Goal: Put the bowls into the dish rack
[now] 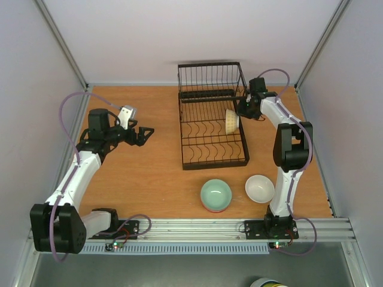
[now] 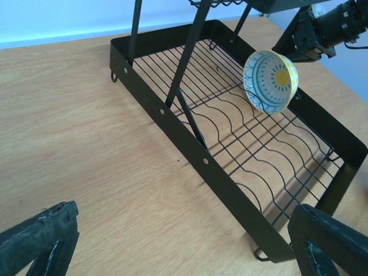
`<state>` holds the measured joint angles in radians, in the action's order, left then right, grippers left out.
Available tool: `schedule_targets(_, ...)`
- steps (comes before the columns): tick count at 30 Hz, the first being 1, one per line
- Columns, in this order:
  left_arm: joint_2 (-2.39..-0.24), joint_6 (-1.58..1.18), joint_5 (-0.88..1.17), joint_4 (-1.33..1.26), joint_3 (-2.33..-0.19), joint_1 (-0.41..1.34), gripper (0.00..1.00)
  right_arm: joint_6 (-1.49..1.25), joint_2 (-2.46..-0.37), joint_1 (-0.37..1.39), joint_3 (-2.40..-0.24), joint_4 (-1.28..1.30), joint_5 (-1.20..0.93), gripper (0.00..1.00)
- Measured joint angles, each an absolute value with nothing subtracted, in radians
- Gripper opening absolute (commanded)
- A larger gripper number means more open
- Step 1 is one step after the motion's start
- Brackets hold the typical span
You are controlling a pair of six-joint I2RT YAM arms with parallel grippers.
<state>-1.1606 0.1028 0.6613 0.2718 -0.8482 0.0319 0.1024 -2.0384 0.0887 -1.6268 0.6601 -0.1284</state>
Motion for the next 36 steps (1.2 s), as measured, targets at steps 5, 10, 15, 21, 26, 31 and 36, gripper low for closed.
schedule_targets(5,-1.161,0.105,0.657,0.272,-0.849,0.032,0.99,0.125,-2.108,0.075,-1.705,0.632,-0.218,0.06)
schedule_targets(10,-1.161,0.105,0.652,0.272,-0.848,0.032,0.99,0.160,-2.134,0.069,-1.724,0.606,-0.277,0.06)
schedule_targets(15,-1.170,0.105,0.651,0.272,-0.849,0.032,0.99,0.200,-2.170,0.068,-1.769,0.606,-0.325,0.06)
schedule_targets(21,-1.176,0.105,0.650,0.272,-0.849,0.032,0.99,0.233,-2.193,0.078,-1.798,0.602,-0.372,0.06)
schedule_targets(26,-1.176,0.105,0.649,0.272,-0.849,0.032,0.99,0.230,-2.181,0.104,-1.783,0.595,-0.307,0.22)
schedule_targets(31,-1.176,0.105,0.647,0.272,-0.849,0.032,0.99,0.176,-2.068,0.120,-1.623,0.540,-0.157,0.42)
schedule_targets(36,-1.171,0.105,0.641,0.272,-0.849,0.032,0.99,0.093,-1.850,0.122,-1.422,0.533,0.013,0.81)
